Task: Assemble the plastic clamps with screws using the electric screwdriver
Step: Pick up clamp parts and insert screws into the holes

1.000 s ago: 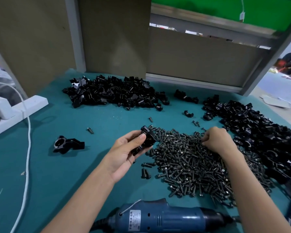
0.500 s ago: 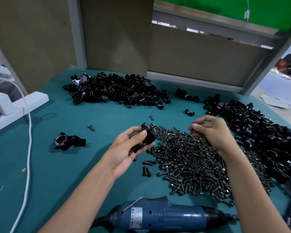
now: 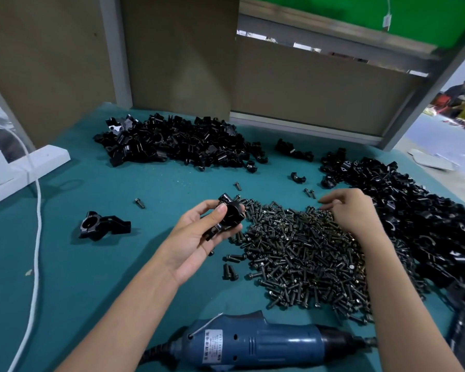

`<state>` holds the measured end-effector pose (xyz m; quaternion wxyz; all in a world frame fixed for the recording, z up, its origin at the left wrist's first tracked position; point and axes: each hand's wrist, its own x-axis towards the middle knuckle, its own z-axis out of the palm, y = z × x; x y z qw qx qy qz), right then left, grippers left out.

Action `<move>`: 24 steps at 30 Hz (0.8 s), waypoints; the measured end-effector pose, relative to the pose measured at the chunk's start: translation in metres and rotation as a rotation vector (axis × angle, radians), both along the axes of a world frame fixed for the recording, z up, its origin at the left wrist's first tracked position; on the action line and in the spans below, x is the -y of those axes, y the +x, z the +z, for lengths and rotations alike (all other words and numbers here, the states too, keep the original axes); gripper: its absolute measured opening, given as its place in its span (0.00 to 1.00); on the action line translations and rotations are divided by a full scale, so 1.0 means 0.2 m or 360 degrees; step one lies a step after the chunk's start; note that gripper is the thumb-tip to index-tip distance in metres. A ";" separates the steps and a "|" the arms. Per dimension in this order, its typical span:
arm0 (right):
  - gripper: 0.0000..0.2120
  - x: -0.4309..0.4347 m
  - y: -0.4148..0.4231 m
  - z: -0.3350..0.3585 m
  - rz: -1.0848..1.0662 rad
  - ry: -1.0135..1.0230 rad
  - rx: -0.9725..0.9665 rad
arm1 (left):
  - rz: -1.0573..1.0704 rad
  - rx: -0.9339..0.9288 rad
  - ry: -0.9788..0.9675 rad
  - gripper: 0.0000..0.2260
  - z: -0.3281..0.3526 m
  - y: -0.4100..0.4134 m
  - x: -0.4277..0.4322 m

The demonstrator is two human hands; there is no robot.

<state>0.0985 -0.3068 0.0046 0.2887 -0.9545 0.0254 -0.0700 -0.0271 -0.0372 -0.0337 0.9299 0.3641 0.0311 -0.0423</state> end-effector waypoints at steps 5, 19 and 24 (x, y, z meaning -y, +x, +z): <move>0.09 -0.04 0.05 -0.03 0.0177 -0.0312 -0.0123 | -0.0003 -0.0006 -0.0003 0.09 -0.01 0.00 0.01; 0.09 -0.21 -0.04 -0.04 0.0403 0.0608 -0.0072 | -0.0036 0.0015 0.0077 0.12 -0.01 0.00 0.03; 0.11 -0.27 -0.11 -0.04 0.0531 0.0950 -0.0229 | -0.0035 0.0000 0.0067 0.10 -0.01 0.00 0.02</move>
